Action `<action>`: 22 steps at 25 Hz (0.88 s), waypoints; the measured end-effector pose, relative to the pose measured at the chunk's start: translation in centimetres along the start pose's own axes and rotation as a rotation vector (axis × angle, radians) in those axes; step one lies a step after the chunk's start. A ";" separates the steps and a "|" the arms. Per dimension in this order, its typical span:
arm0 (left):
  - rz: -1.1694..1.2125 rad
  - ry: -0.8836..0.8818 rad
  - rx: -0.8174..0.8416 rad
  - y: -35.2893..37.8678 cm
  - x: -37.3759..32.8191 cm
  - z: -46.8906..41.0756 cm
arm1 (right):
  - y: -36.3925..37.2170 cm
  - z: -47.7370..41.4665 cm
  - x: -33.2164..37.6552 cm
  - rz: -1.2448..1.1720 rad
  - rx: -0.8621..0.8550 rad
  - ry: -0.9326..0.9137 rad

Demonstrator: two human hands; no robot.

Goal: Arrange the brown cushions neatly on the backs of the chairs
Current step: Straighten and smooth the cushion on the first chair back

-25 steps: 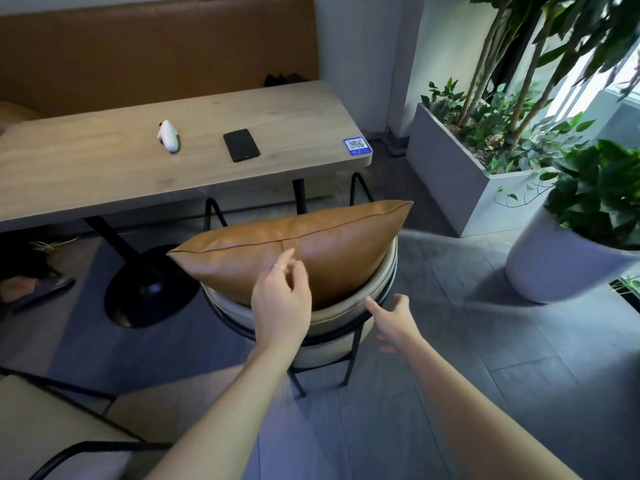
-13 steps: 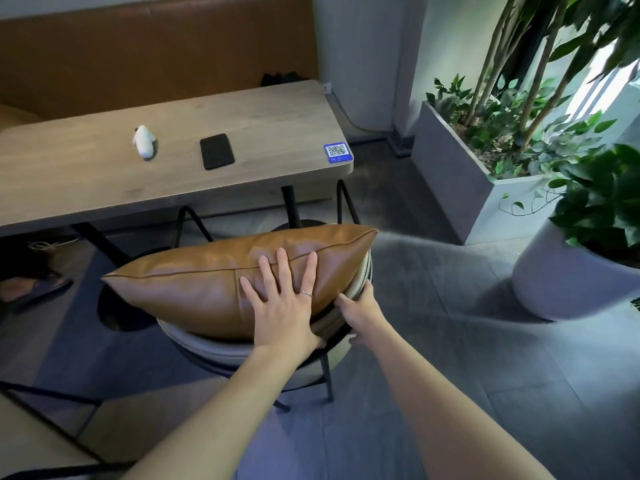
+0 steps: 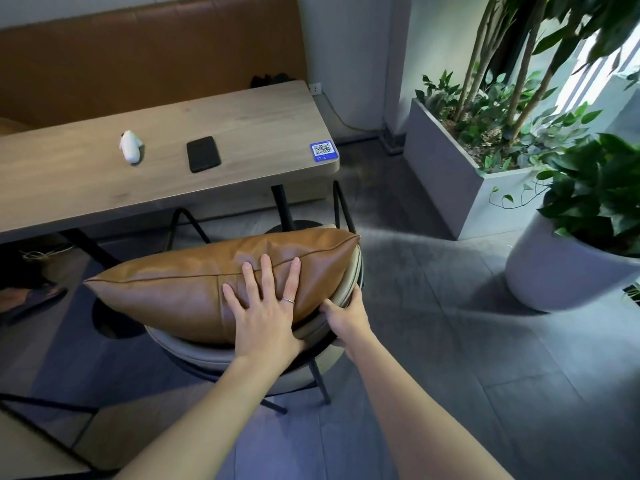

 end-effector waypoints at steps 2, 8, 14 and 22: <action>-0.011 0.025 -0.004 -0.2 -0.4 -0.2 | -0.4 0.1 -0.2 -0.006 -0.022 0.006; -0.021 0.051 -0.051 -0.3 -0.2 -1.3 | -2.2 0.4 1.5 0.054 -0.090 0.034; 0.011 0.041 -0.091 0.1 0.5 -4.0 | -2.7 -1.5 4.0 0.099 -0.095 -0.023; 0.007 0.042 -0.110 0.4 0.8 -3.8 | -2.7 -1.0 3.6 0.070 -0.026 -0.036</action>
Point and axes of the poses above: each hand's wrist, its own z-axis away from the middle knuckle, its own y-axis out of the palm, x = y × z, the point moved 9 cm from there along -z, towards the middle knuckle, and after that the axes turned 14 degrees about z, right-handed, at the moved point
